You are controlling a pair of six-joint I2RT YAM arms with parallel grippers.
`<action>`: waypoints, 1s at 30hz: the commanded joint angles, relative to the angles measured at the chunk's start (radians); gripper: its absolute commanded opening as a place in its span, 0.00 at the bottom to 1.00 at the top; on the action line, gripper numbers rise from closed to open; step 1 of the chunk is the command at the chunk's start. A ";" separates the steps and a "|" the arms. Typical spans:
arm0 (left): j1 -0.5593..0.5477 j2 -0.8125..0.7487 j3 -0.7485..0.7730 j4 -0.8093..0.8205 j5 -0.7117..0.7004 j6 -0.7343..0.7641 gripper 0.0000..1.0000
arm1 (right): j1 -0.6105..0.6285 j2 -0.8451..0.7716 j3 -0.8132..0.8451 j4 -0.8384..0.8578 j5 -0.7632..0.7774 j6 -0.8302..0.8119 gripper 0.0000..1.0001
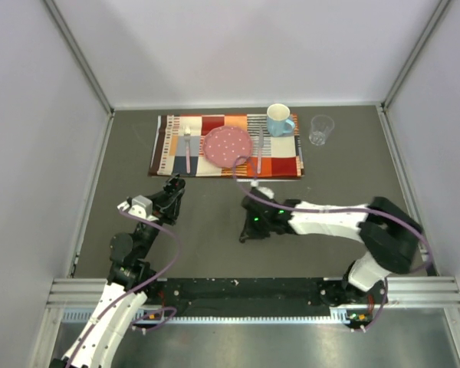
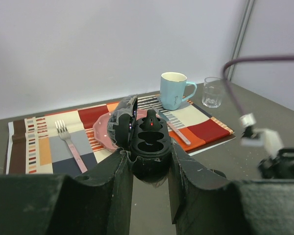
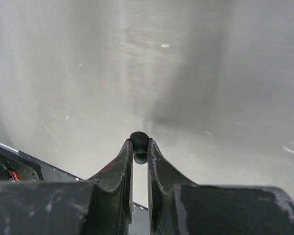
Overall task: Insert the wireless bluetooth earbuds into the charging case
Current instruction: Move the earbud to the center of the board.
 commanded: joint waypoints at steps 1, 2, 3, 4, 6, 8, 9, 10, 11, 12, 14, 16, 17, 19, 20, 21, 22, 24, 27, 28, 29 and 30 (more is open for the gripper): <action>0.006 0.007 0.018 0.038 0.020 -0.017 0.00 | -0.052 -0.246 -0.149 -0.054 0.145 0.055 0.05; 0.004 0.010 0.018 0.041 0.023 -0.017 0.00 | -0.058 -0.310 -0.178 -0.063 0.151 0.085 0.05; 0.006 0.013 0.019 0.045 0.031 -0.019 0.00 | -0.064 -0.338 -0.239 -0.065 0.169 0.104 0.07; 0.004 0.021 0.019 0.048 0.039 -0.022 0.00 | -0.072 -0.361 -0.267 -0.066 0.174 0.124 0.08; 0.006 0.028 0.019 0.070 0.058 -0.030 0.00 | -0.091 -0.403 -0.331 -0.063 0.180 0.184 0.09; 0.004 0.044 0.016 0.093 0.092 -0.045 0.00 | -0.129 -0.417 -0.362 -0.065 0.174 0.227 0.09; 0.004 0.050 0.016 0.110 0.138 -0.051 0.00 | -0.138 -0.433 -0.385 -0.060 0.179 0.236 0.09; 0.004 0.065 0.018 0.145 0.173 -0.065 0.00 | -0.146 -0.446 -0.393 -0.058 0.185 0.245 0.09; 0.004 0.076 0.019 0.166 0.204 -0.073 0.00 | -0.153 -0.457 -0.401 -0.060 0.192 0.260 0.10; 0.004 0.087 0.023 0.185 0.268 -0.083 0.00 | -0.155 -0.482 -0.414 -0.058 0.221 0.274 0.10; 0.004 0.131 0.033 0.242 0.322 -0.114 0.00 | -0.155 -0.510 -0.433 -0.060 0.252 0.335 0.11; 0.004 0.180 0.041 0.275 0.383 -0.151 0.00 | -0.155 -0.553 -0.476 -0.058 0.268 0.394 0.14; 0.004 0.197 0.049 0.304 0.397 -0.160 0.00 | -0.155 -0.568 -0.490 -0.058 0.280 0.452 0.14; 0.004 0.237 0.053 0.329 0.417 -0.183 0.00 | -0.155 -0.604 -0.536 -0.058 0.292 0.521 0.15; 0.004 0.246 0.058 0.338 0.422 -0.188 0.00 | -0.154 -0.618 -0.549 -0.058 0.318 0.579 0.13; 0.004 0.263 0.059 0.360 0.427 -0.192 0.00 | -0.144 -0.630 -0.578 -0.054 0.335 0.619 0.13; 0.004 0.272 0.062 0.366 0.431 -0.201 0.00 | -0.146 -0.644 -0.594 -0.042 0.349 0.647 0.13; 0.004 0.292 0.064 0.389 0.457 -0.209 0.00 | -0.146 -0.668 -0.608 -0.016 0.416 0.685 0.13; 0.004 0.312 0.069 0.409 0.502 -0.224 0.00 | -0.146 -0.682 -0.593 -0.023 0.505 0.745 0.16; 0.003 0.314 0.069 0.411 0.508 -0.228 0.00 | -0.149 -0.682 -0.582 -0.023 0.524 0.750 0.17; 0.004 0.314 0.067 0.411 0.510 -0.231 0.00 | -0.152 -0.678 -0.571 -0.026 0.551 0.753 0.17; 0.004 0.314 0.064 0.411 0.510 -0.234 0.00 | -0.152 -0.671 -0.551 -0.028 0.561 0.754 0.17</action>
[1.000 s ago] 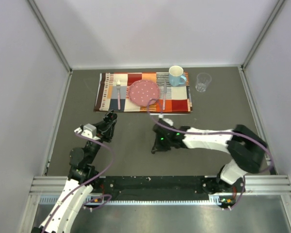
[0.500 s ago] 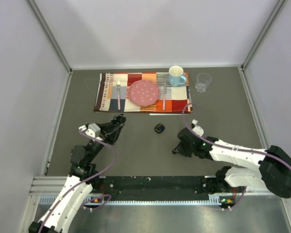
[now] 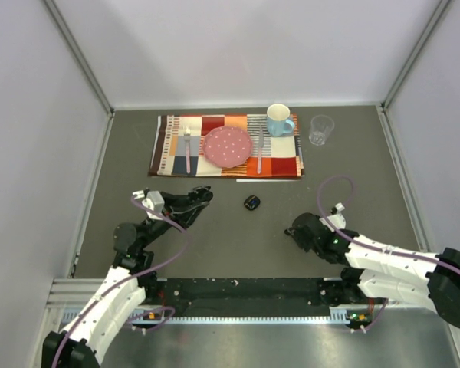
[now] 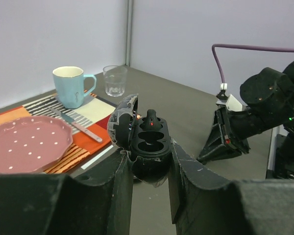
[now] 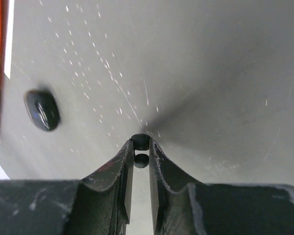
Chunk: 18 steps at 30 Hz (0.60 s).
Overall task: Insert the wireless bluetooth earbuds into the charging case
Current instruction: Move the earbud to the center of the board.
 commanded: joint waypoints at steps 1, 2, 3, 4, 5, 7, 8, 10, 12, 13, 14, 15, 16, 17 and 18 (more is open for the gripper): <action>0.003 0.002 0.036 0.092 0.053 -0.033 0.00 | -0.009 0.004 0.056 -0.007 0.160 0.069 0.17; 0.003 0.000 0.034 0.092 0.052 -0.033 0.00 | -0.009 0.013 0.068 -0.009 0.160 0.059 0.17; 0.003 -0.006 0.033 0.090 0.044 -0.032 0.00 | -0.009 0.039 0.088 -0.009 0.151 0.056 0.17; 0.003 -0.007 0.031 0.087 0.044 -0.032 0.00 | -0.007 0.051 0.096 -0.009 0.139 0.050 0.17; 0.003 -0.008 0.030 0.087 0.041 -0.032 0.00 | -0.009 0.065 0.102 -0.009 0.113 0.047 0.17; 0.003 -0.009 0.027 0.089 0.032 -0.033 0.00 | -0.007 0.111 0.115 -0.009 0.091 0.044 0.19; 0.003 -0.008 0.027 0.090 0.030 -0.035 0.00 | -0.006 0.126 0.118 -0.010 0.071 0.044 0.24; 0.003 -0.006 0.027 0.090 0.033 -0.038 0.00 | -0.004 0.162 0.131 -0.007 0.050 0.020 0.34; 0.003 -0.009 0.023 0.089 0.030 -0.039 0.00 | 0.005 0.179 0.147 -0.001 0.031 0.001 0.38; 0.003 -0.009 0.022 0.089 0.029 -0.039 0.00 | 0.008 0.180 0.150 -0.001 0.022 -0.008 0.40; 0.003 -0.009 0.022 0.087 0.027 -0.039 0.00 | 0.014 0.180 0.161 0.004 0.019 -0.019 0.41; 0.003 -0.011 0.022 0.086 0.027 -0.038 0.00 | 0.016 0.179 0.167 0.001 0.017 -0.052 0.42; 0.003 -0.012 0.022 0.082 0.027 -0.038 0.00 | 0.017 0.164 0.173 -0.006 0.016 -0.075 0.43; 0.003 -0.014 0.022 0.081 0.029 -0.036 0.00 | 0.019 0.150 0.191 -0.013 0.013 -0.100 0.44; 0.003 -0.015 0.022 0.079 0.027 -0.036 0.00 | 0.020 0.133 0.202 -0.029 0.013 -0.123 0.44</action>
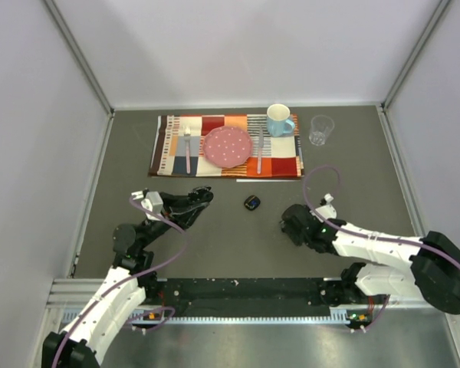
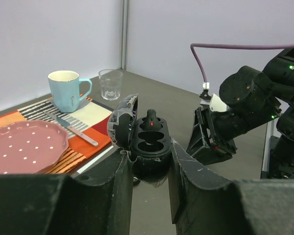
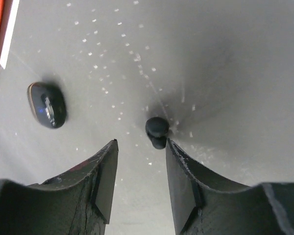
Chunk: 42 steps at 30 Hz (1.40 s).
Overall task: Insert the wireless bluetooth earbuds into the charging case
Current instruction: Move the earbud to the center of the board, then pick up the earbud from the center of the board.
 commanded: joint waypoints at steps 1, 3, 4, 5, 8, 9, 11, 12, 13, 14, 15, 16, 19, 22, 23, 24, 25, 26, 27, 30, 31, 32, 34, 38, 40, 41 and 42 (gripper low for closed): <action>0.003 -0.015 0.019 0.048 0.000 -0.004 0.00 | 0.014 -0.059 0.081 -0.029 -0.010 -0.163 0.45; 0.003 -0.019 0.021 0.039 0.002 0.000 0.00 | 0.014 -0.131 0.104 -0.092 -0.012 -0.214 0.45; 0.003 -0.021 0.021 0.035 0.002 0.003 0.00 | 0.014 -0.162 0.108 -0.110 -0.013 -0.258 0.45; 0.003 -0.024 0.021 0.030 0.002 0.006 0.00 | 0.014 -0.220 0.110 -0.141 -0.009 -0.281 0.45; 0.003 -0.024 0.021 0.019 0.000 0.019 0.00 | -0.005 -0.326 0.113 -0.144 0.005 -0.420 0.47; 0.003 -0.026 0.021 0.018 -0.001 0.019 0.00 | -0.026 -0.334 0.124 -0.165 -0.011 -0.465 0.47; 0.003 -0.022 0.022 0.018 -0.001 0.019 0.00 | -0.124 -0.322 0.169 -0.190 -0.089 -0.569 0.45; 0.003 -0.021 0.025 0.018 -0.001 0.019 0.00 | -0.159 -0.279 0.185 -0.202 -0.138 -0.626 0.44; 0.003 -0.018 0.025 0.018 -0.001 0.019 0.00 | -0.223 -0.244 0.214 -0.204 -0.250 -0.646 0.41; 0.003 -0.015 0.027 0.019 -0.001 0.019 0.00 | -0.242 -0.208 0.228 -0.205 -0.301 -0.662 0.38; 0.003 -0.013 0.031 0.021 -0.003 0.019 0.00 | -0.253 -0.134 0.239 -0.204 -0.344 -0.674 0.36; 0.003 -0.012 0.033 0.019 -0.003 0.019 0.00 | -0.255 -0.101 0.249 -0.204 -0.399 -0.676 0.33; 0.003 -0.009 0.036 0.021 -0.003 0.015 0.00 | -0.255 0.005 0.283 -0.190 -0.452 -0.673 0.29; 0.003 -0.009 0.038 0.019 0.005 0.012 0.00 | -0.256 0.048 0.299 -0.175 -0.487 -0.676 0.29; 0.003 -0.012 0.038 0.016 0.005 0.011 0.00 | -0.256 0.053 0.305 -0.175 -0.484 -0.677 0.29; 0.003 -0.013 0.038 0.013 0.006 0.011 0.00 | -0.256 0.056 0.308 -0.176 -0.484 -0.676 0.29; 0.003 -0.015 0.036 0.010 0.008 0.012 0.00 | -0.255 0.062 0.311 -0.175 -0.492 -0.676 0.29; 0.003 -0.016 0.036 0.009 0.005 0.015 0.00 | -0.255 0.071 0.312 -0.173 -0.499 -0.677 0.29; 0.003 -0.015 0.035 0.009 0.005 0.015 0.00 | -0.256 0.080 0.312 -0.175 -0.507 -0.673 0.29; 0.003 -0.012 0.033 0.010 0.006 0.015 0.00 | -0.255 0.108 0.312 -0.172 -0.512 -0.677 0.29; 0.003 -0.009 0.033 0.012 0.005 0.015 0.00 | -0.256 0.116 0.314 -0.172 -0.504 -0.677 0.28; 0.003 -0.007 0.035 0.012 0.006 0.015 0.00 | -0.255 0.125 0.311 -0.170 -0.496 -0.679 0.28; 0.003 -0.006 0.035 0.015 0.009 0.015 0.00 | -0.258 0.139 0.312 -0.161 -0.470 -0.677 0.27; 0.003 -0.007 0.035 0.013 0.011 0.015 0.00 | -0.270 0.177 0.326 -0.156 -0.466 -0.691 0.26; 0.003 -0.007 0.035 0.012 0.009 0.014 0.00 | -0.273 0.197 0.331 -0.155 -0.461 -0.695 0.26; 0.003 -0.009 0.033 0.010 0.008 0.014 0.00 | -0.276 0.204 0.332 -0.152 -0.460 -0.697 0.26; 0.003 -0.010 0.033 0.010 0.006 0.014 0.00 | -0.278 0.218 0.332 -0.152 -0.458 -0.702 0.26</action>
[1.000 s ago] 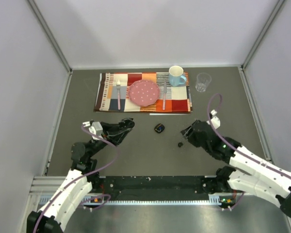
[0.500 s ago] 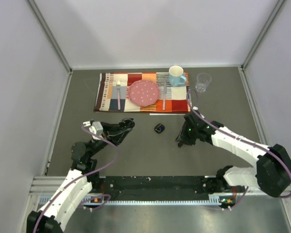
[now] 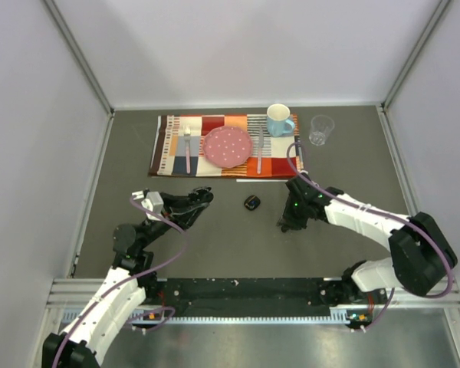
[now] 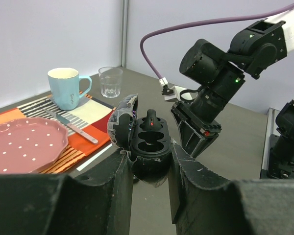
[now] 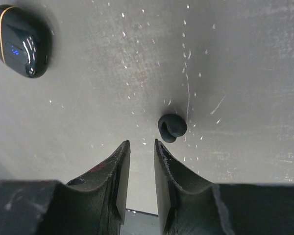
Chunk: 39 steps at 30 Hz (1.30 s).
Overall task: Insert the wireless bluetooth earbuds into the charging case
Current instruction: Pick up the earbud from the center of the board.
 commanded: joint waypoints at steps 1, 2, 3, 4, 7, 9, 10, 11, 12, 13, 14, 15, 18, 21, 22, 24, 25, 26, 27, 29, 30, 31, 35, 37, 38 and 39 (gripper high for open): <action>0.003 0.000 0.032 0.034 0.004 0.009 0.00 | -0.016 0.037 0.054 0.029 0.020 -0.026 0.26; 0.003 0.002 0.032 0.034 0.004 0.009 0.00 | -0.023 0.043 0.052 0.031 0.019 -0.027 0.26; 0.003 0.002 0.032 0.034 0.004 0.009 0.00 | -0.026 0.048 0.051 0.034 0.017 -0.030 0.26; 0.003 0.002 0.032 0.034 0.006 0.009 0.00 | -0.026 0.054 0.046 0.042 0.019 -0.033 0.26; 0.003 0.002 0.030 0.032 0.004 0.009 0.00 | -0.030 0.058 0.040 0.045 0.020 -0.036 0.25; 0.003 0.003 0.030 0.032 0.003 0.009 0.00 | -0.030 0.057 0.032 0.045 0.022 -0.035 0.25; 0.003 0.002 0.030 0.032 0.003 0.009 0.00 | -0.032 0.057 0.025 0.045 0.022 -0.036 0.25; 0.003 0.003 0.028 0.031 0.003 0.011 0.00 | -0.032 0.058 0.020 0.048 0.022 -0.038 0.25; 0.003 0.003 0.028 0.029 0.001 0.009 0.00 | -0.032 0.057 0.011 0.048 0.022 -0.039 0.25; 0.003 0.002 0.025 0.029 0.001 0.009 0.00 | -0.032 0.057 0.008 0.048 0.022 -0.041 0.25; 0.003 0.002 0.025 0.029 0.001 0.009 0.00 | -0.033 0.057 0.003 0.048 0.022 -0.041 0.25; 0.003 0.002 0.025 0.029 0.001 0.007 0.00 | -0.033 0.055 -0.004 0.051 0.022 -0.041 0.25; 0.003 -0.001 0.025 0.026 0.001 0.004 0.00 | -0.036 0.046 -0.017 0.051 0.046 -0.043 0.24; 0.003 -0.005 0.024 0.025 0.001 0.006 0.00 | -0.041 0.038 -0.030 0.052 0.054 -0.041 0.24; 0.003 -0.003 0.024 0.025 0.003 0.006 0.00 | -0.041 0.038 -0.032 0.052 0.057 -0.043 0.24; 0.003 -0.004 0.024 0.025 0.006 0.006 0.00 | -0.044 0.037 -0.038 0.052 0.060 -0.041 0.24; 0.003 -0.003 0.022 0.025 0.006 0.006 0.00 | -0.044 0.035 -0.041 0.052 0.059 -0.041 0.24; 0.003 -0.003 0.022 0.025 0.004 0.006 0.00 | -0.043 0.034 -0.043 0.052 0.059 -0.039 0.24; 0.001 -0.003 0.022 0.025 0.004 0.006 0.00 | -0.043 0.026 -0.050 0.052 0.060 -0.036 0.24; 0.003 -0.003 0.022 0.023 0.006 0.006 0.00 | -0.046 0.015 -0.061 0.051 0.060 -0.029 0.24; 0.003 -0.003 0.022 0.022 0.004 0.006 0.00 | -0.044 0.008 -0.072 0.049 0.060 -0.026 0.24; 0.003 -0.004 0.021 0.020 0.004 0.006 0.00 | -0.044 -0.011 -0.078 0.051 0.063 -0.023 0.24; 0.003 -0.003 0.019 0.020 0.003 0.004 0.00 | -0.044 -0.052 -0.107 0.051 0.062 -0.010 0.24; 0.003 -0.003 0.019 0.020 0.000 0.004 0.00 | -0.046 -0.066 -0.118 0.051 0.062 -0.006 0.24; 0.003 -0.001 0.019 0.020 -0.002 0.004 0.00 | -0.046 -0.067 -0.122 0.051 0.062 -0.004 0.24; 0.003 0.000 0.019 0.021 0.000 0.004 0.00 | -0.046 -0.067 -0.122 0.051 0.062 -0.006 0.24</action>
